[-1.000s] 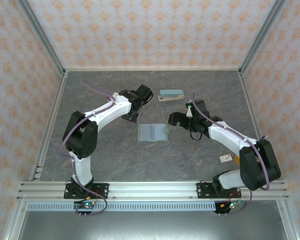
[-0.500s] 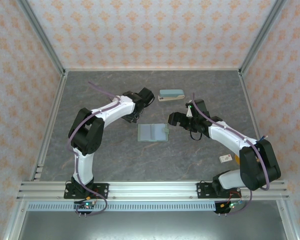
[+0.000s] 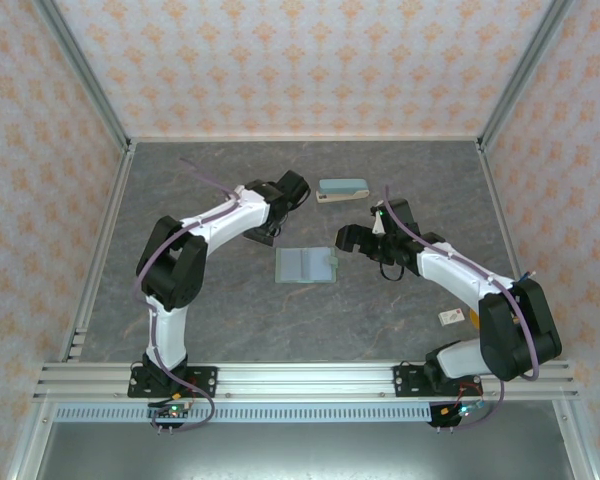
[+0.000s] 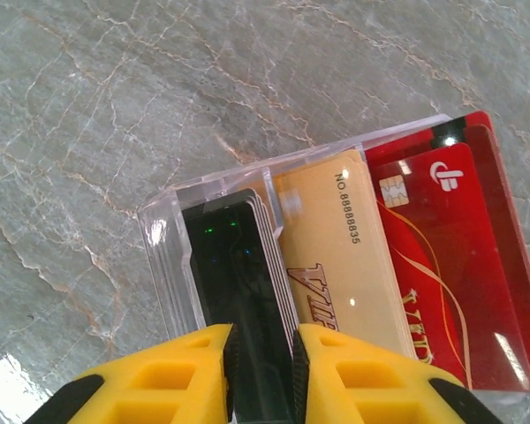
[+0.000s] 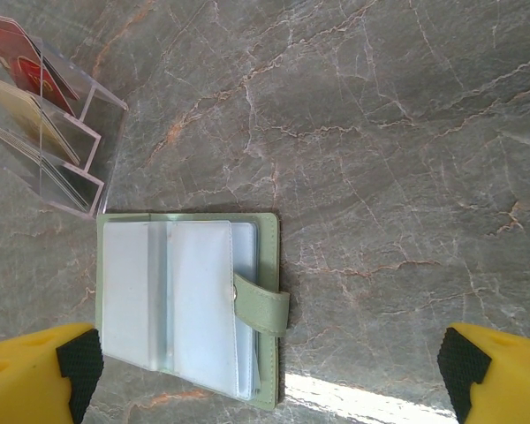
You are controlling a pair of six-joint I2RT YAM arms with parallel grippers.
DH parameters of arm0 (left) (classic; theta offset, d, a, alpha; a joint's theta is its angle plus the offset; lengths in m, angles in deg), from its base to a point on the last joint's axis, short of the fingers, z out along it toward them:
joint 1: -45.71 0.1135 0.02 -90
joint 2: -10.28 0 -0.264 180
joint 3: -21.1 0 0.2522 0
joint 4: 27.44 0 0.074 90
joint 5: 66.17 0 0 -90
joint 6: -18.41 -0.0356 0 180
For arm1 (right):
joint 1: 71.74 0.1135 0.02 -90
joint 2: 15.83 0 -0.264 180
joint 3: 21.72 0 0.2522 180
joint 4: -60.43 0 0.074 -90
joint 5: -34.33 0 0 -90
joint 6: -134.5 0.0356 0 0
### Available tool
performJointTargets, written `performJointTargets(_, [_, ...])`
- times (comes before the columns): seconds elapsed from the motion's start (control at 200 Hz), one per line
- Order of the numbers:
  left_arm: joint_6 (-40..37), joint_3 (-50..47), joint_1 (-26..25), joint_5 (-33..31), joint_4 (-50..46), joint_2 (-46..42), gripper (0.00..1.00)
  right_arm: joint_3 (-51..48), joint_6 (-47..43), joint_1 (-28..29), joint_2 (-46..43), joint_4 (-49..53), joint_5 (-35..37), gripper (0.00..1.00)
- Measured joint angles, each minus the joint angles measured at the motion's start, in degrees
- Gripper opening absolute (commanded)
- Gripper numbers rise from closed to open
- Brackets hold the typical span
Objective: Take the credit cards out of the card holder
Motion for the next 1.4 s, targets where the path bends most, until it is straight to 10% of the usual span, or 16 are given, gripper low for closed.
performJointTargets(0.626, [-25.2, -33.3, 6.2, 2.6, 4.8, -41.2, 0.99, 8.2, -3.4, 14.5, 6.3, 3.7, 8.2, 0.95])
performJointTargets(0.971, [-34.0, -44.4, 15.3, 11.7, 8.2, -51.7, 1.0, 26.2, 1.3, 25.9, 23.1, 14.6, 19.6, 0.87])
performJointTargets(1.401, [-43.2, -46.4, 18.4, 26.3, 12.7, -50.0, 1.0, 37.1, 4.4, 26.6, 35.3, 25.8, 22.1, 0.89])
